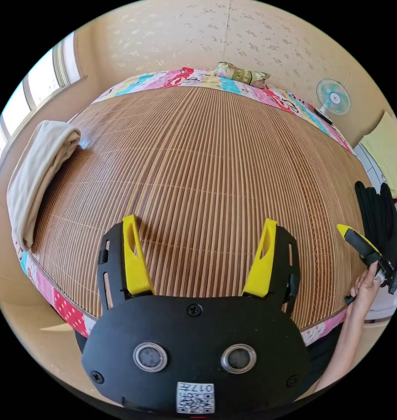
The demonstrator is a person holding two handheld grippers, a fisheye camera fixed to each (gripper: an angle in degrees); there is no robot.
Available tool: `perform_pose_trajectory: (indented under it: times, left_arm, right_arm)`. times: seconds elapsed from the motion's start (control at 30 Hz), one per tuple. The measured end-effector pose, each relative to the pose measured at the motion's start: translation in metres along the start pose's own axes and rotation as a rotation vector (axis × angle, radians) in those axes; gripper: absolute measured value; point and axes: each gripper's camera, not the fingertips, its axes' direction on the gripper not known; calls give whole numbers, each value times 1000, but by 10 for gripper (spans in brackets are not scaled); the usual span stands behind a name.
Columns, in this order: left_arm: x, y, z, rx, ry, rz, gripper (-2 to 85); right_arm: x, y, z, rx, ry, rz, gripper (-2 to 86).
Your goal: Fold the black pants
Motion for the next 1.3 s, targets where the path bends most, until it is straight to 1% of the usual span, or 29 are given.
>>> perform_pose_trajectory:
  times: [0.03, 0.07, 0.13, 0.27, 0.6, 1.3]
  left_arm:
    - [5, 1, 2, -6, -23, 9, 359]
    - [11, 1, 2, -7, -44, 11, 359]
    - [12, 1, 2, -8, -28, -1, 359]
    - [20, -1, 2, -13, -29, 5, 358]
    - [29, -7, 3, -10, -33, 7, 358]
    - [21, -28, 8, -27, -17, 11, 365]
  right_arm:
    - [-1, 3, 10, -6, 29, 11, 294]
    - [-8, 7, 10, 22, 102, 10, 282]
    - [-17, 7, 14, 17, 152, -15, 279]
    - [-7, 6, 12, 16, 108, -6, 278]
    - [0, 4, 8, 4, 128, -12, 278]
    - [39, 11, 1, 51, 137, -9, 279]
